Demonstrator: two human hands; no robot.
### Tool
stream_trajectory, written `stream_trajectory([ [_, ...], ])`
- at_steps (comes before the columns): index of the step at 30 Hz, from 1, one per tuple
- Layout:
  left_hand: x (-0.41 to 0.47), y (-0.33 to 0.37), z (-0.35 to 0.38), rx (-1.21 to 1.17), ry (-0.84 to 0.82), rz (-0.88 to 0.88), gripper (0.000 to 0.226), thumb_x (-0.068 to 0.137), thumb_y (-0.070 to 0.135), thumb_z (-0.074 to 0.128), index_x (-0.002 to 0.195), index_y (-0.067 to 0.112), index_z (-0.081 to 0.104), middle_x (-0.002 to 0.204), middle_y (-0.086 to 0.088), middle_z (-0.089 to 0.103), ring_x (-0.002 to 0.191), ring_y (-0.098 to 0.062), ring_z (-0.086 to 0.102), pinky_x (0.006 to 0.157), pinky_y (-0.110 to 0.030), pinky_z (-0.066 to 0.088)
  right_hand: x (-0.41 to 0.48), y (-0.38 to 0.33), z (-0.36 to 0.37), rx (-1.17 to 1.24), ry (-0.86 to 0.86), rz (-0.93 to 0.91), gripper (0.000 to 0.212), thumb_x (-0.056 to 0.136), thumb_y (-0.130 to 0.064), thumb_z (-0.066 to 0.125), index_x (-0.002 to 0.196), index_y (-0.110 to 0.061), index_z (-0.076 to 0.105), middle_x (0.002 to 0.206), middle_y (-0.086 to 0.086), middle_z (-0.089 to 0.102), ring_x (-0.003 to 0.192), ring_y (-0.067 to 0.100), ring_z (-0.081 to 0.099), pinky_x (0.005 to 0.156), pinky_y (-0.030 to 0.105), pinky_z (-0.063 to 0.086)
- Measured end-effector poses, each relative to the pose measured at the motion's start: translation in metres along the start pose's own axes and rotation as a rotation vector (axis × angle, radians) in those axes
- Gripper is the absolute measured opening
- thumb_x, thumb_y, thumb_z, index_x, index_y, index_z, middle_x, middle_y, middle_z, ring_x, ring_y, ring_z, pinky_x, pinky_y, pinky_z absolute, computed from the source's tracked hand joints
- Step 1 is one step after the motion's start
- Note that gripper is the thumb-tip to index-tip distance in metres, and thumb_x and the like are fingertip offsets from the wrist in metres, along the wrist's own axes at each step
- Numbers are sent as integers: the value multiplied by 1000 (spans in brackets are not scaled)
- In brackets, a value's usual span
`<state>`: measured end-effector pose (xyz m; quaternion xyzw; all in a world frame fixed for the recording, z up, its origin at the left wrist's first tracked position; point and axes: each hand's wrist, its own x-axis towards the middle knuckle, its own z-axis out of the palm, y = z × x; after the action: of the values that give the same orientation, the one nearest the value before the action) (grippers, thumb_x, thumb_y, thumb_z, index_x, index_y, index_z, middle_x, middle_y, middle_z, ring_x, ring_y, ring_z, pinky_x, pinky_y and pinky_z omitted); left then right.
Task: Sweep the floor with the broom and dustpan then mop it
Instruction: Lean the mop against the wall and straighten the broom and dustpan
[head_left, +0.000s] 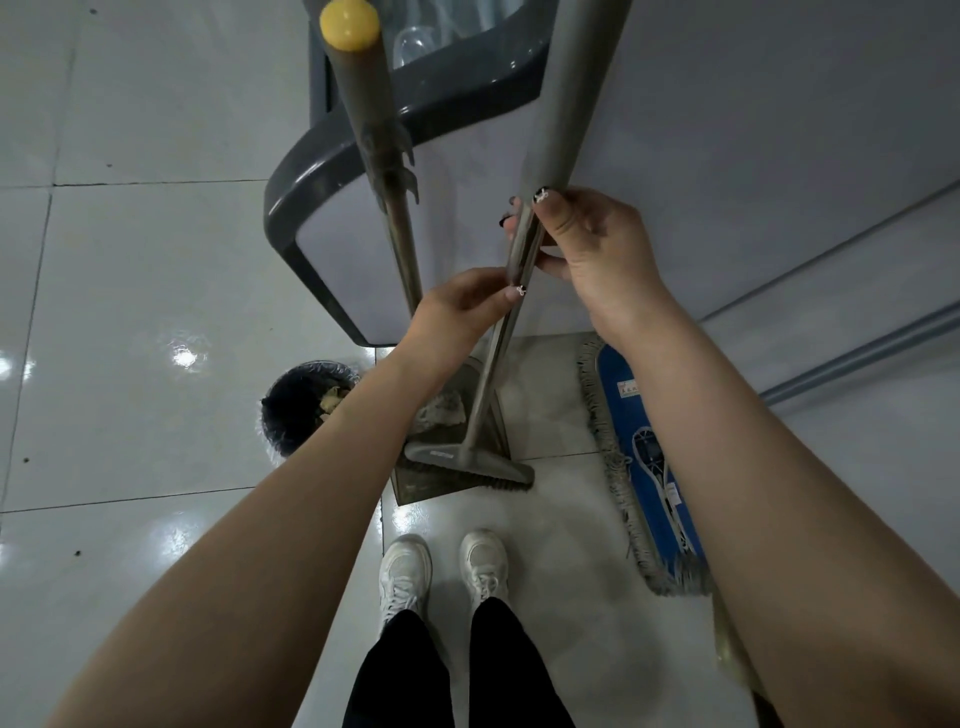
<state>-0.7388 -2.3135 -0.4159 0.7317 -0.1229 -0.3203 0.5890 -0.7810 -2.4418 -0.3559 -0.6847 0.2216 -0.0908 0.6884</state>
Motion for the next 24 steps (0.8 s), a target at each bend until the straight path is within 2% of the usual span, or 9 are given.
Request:
stream_trajectory([
  [2,-4,12,-1,33,25,46,13,91,20,59,104,22,61,95,5,65,88,3,62,86,-16,50,-3,-14,1,10,4,-12,22,95,-14,53,99,5,62,85,8,67,82,20,65,80,40,56],
  [5,-14,31,-3,38,58,125,8,92,16,57,100,16,59,93,-1,62,95,-18,61,93,-37,51,-8,-34,5,3,0,-62,15,94,-17,55,87,-7,64,85,8,69,85,23,67,84,43,56],
  [7,-22,43,-6,33,80,169,7,92,15,58,99,14,58,88,2,60,91,-17,59,93,-41,51,-11,-45,5,-12,-18,-117,12,92,-21,59,84,-14,65,85,7,70,87,24,68,87,45,55],
  [10,-36,59,-11,43,71,218,5,91,15,59,96,15,58,84,3,58,86,-17,58,90,-43,51,-18,-58,2,-132,-107,-193,2,84,-24,67,84,-22,66,87,5,72,90,24,69,87,41,55],
  [14,-56,70,-20,39,85,255,8,89,16,61,93,22,58,84,5,60,87,-17,61,90,-40,52,-31,-74,9,-110,-155,-202,5,81,-19,68,83,-23,69,78,-1,74,84,17,71,84,36,57],
  [18,-66,81,-43,-10,141,285,11,88,16,64,92,26,63,81,18,64,80,2,63,84,-24,54,-39,-100,32,-133,-118,-243,3,81,-26,66,82,-24,69,82,14,69,91,41,65,86,56,52],
  [21,-71,88,-61,-59,116,271,16,86,15,66,91,30,63,83,16,68,80,4,65,80,-16,53,-41,-116,47,-145,-102,-237,5,83,-24,66,83,-19,68,93,35,62,95,52,58,85,64,46],
  [23,-74,91,-75,-58,107,282,16,83,16,68,90,30,63,84,15,70,83,2,67,80,-17,53,-43,-126,57,-164,-113,-243,3,85,-21,66,87,-21,68,95,31,65,95,49,60,87,63,46],
  [24,-75,91,-80,-59,109,289,16,83,16,69,89,30,64,82,16,70,83,2,67,79,-16,53,-44,-128,61,-168,-109,-246,6,85,-20,66,89,-24,67,91,21,69,94,42,64,89,59,48],
])
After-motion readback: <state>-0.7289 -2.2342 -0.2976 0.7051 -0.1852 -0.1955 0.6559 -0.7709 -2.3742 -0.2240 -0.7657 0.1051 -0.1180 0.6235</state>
